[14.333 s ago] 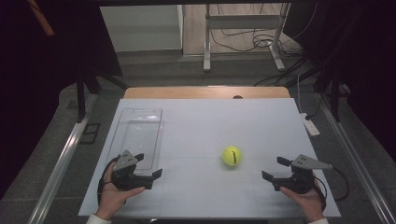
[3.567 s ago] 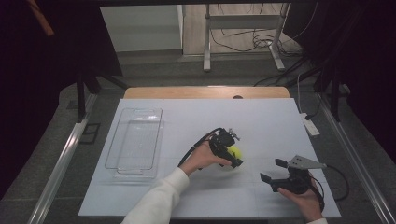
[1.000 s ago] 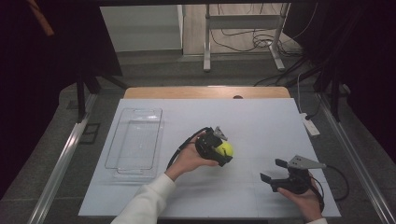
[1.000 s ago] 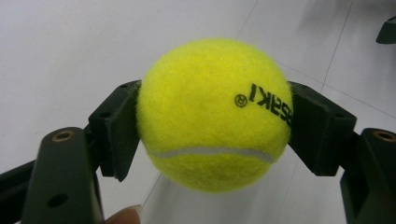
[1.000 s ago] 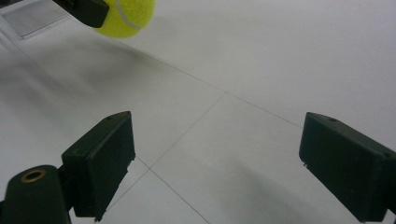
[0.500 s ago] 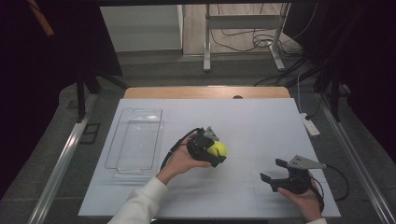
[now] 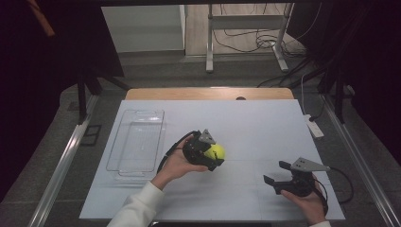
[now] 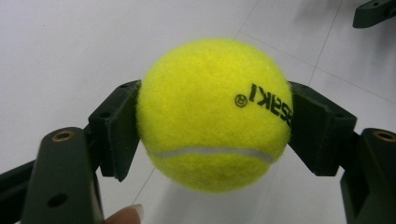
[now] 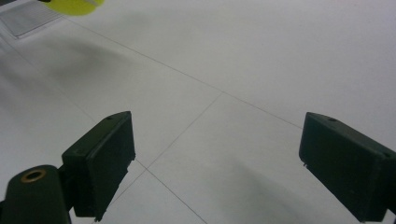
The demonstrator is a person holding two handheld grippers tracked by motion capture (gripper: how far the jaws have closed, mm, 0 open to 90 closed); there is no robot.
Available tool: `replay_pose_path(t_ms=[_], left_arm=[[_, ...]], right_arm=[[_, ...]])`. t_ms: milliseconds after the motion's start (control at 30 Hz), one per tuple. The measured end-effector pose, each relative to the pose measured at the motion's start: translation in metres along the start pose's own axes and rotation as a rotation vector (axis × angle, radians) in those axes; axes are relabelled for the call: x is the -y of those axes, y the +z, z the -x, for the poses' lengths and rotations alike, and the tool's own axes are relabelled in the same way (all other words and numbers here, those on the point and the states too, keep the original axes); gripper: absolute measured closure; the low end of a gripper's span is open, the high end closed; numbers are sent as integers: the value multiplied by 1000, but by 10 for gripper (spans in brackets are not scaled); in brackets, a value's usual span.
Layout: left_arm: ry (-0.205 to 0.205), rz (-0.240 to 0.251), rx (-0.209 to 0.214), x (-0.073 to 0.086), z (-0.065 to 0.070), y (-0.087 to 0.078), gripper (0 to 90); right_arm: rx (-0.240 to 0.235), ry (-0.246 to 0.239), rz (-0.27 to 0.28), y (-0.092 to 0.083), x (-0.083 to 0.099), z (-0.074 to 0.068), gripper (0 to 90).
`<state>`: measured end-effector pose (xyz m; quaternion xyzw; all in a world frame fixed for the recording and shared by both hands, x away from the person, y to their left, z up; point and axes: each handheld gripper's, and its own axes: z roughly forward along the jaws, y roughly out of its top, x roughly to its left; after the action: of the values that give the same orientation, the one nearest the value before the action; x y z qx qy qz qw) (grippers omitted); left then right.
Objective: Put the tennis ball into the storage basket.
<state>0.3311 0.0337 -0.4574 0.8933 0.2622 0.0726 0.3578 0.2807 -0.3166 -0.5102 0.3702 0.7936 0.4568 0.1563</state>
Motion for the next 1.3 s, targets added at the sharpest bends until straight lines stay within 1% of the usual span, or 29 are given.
replay_pose_path(t_ms=[167, 267, 433, 600, 800, 900, 967, 1200, 1300], left_arm=[[-1, 7, -1, 0, -1, -3, 260], [-1, 20, 0, 0, -2, -6, 260], [-9, 18, -4, 3, -5, -9, 260], [-18, 14, -24, 7, -6, -13, 260], [-31, 30, -29, 8, -7, -18, 260], [-30, 30, -32, 9, -8, -20, 260], [-41, 38, -35, 10, -9, -21, 260], [-46, 37, -46, 10, -11, -25, 260], [-45, 45, -52, 11, -12, -28, 260]], right_arm=[[-2, -3, 1, 0, 0, 0, 108], [-2, -2, 1, 0, 1, 0, 108], [1, -4, -2, 0, 1, 1, 108], [0, -3, -1, -1, 1, 1, 108], [1, -8, -5, -1, 1, 1, 108], [1, -8, -5, -1, 1, 1, 108], [-1, -6, 0, -1, 1, 1, 108], [-1, -7, -2, -1, 1, 1, 108], [1, -6, -5, -1, 1, 1, 108]])
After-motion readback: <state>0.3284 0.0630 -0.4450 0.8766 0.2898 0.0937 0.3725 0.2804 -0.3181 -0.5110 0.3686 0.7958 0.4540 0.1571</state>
